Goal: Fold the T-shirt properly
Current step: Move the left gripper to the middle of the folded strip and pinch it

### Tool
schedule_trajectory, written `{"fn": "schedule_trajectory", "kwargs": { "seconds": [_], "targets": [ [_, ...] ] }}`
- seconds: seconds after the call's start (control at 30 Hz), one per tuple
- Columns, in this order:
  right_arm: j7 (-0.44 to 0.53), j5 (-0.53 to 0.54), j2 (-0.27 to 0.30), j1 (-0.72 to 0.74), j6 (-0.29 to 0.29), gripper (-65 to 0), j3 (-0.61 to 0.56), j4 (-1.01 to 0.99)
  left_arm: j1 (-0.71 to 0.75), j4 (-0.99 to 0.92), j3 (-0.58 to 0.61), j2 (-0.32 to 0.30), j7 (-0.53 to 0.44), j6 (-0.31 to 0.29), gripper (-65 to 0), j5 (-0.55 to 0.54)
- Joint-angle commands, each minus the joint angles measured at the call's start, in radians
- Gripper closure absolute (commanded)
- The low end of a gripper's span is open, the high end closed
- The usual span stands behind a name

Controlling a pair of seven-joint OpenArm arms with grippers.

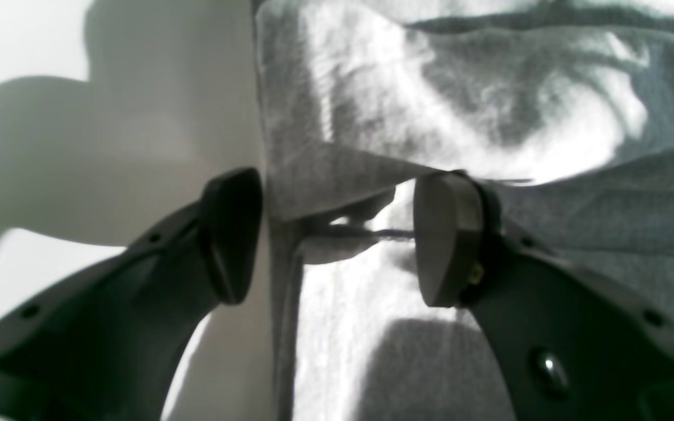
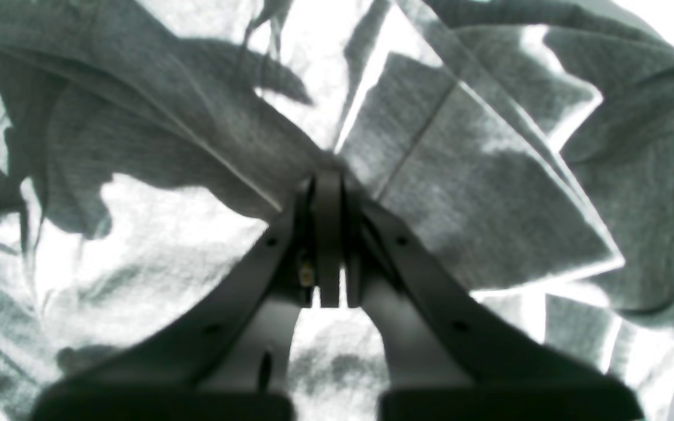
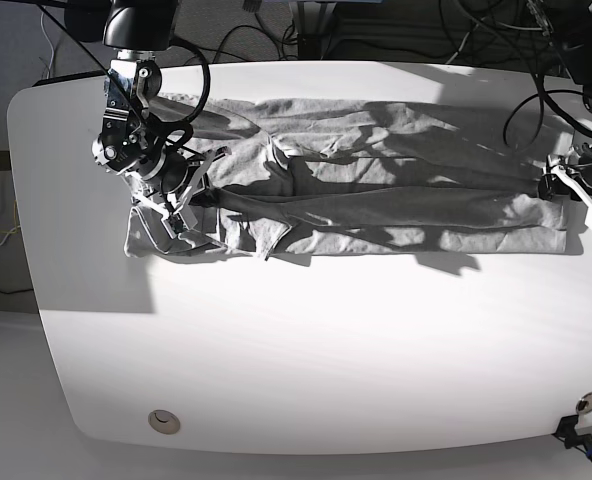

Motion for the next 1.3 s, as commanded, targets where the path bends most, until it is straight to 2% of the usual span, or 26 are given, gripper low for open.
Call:
{"fn": "schedule_trajectory", "kwargs": {
  "seconds": [0.0, 0.13, 0.2, 0.3, 0.4, 0.47, 0.57, 0.63, 0.87, 1.0, 1.07, 1.27],
  "targets": [
    [-0.046, -0.042, 0.010, 0.002, -0.010, 0.0, 0.003, 0.003, -0.003, -0.001, 0.025, 0.008, 0.029, -0.006, -38.3, 0.001],
    [-0.046, -0.042, 0.010, 0.002, -0.010, 0.0, 0.003, 0.003, -0.003, 0.002, 0.025, 0.034, 0.029, -0.006, -37.7, 0.001],
    [-0.046, -0.042, 0.010, 0.002, -0.010, 0.0, 0.003, 0.003, -0.003, 0.002, 0.024, 0.034, 0.029, -0.006, -32.8, 0.001],
    [-0.046, -0.042, 0.010, 0.002, -0.010, 0.0, 0.003, 0.003, -0.003, 0.002, 0.022, 0.034, 0.029, -0.006, -20.7, 0.001],
    [-0.046, -0.042, 0.010, 0.002, -0.010, 0.0, 0.003, 0.003, -0.003, 0.002, 0.021, 0.034, 0.029, -0.006, -11.8, 0.001],
    [-0.046, -0.040, 0.008, 0.002, -0.010, 0.0, 0.003, 0.001, -0.003, 0.003, 0.021, 0.032, 0.029, -0.006, -9.0, 0.000],
    [-0.046, -0.040, 0.008, 0.002, -0.010, 0.0, 0.003, 0.001, -0.003, 0.003, 0.017, 0.032, 0.029, -0.006, -8.0, 0.000],
    [-0.046, -0.040, 0.008, 0.002, -0.010, 0.0, 0.003, 0.001, -0.003, 0.003, 0.017, 0.032, 0.027, -0.006, 0.0, 0.000],
    [-0.046, -0.040, 0.008, 0.002, -0.010, 0.0, 0.003, 0.001, -0.003, 0.009, 0.017, 0.031, 0.032, -0.006, 0.0, 0.001],
    [-0.046, -0.040, 0.008, 0.002, -0.010, 0.0, 0.003, 0.001, 0.053, 0.172, 0.014, 0.035, 0.043, -0.006, 0.0, 0.001],
    [-0.046, -0.040, 0.008, 0.002, -0.010, 0.0, 0.003, 0.001, 0.073, 0.275, 0.019, 0.044, 0.087, -0.006, 0.0, 0.001],
    [-0.046, -0.040, 0.007, 0.002, -0.010, 0.0, 0.003, 0.001, 0.076, 0.549, 0.017, 0.126, 0.259, -0.006, 0.0, 0.001]
  ]
}}
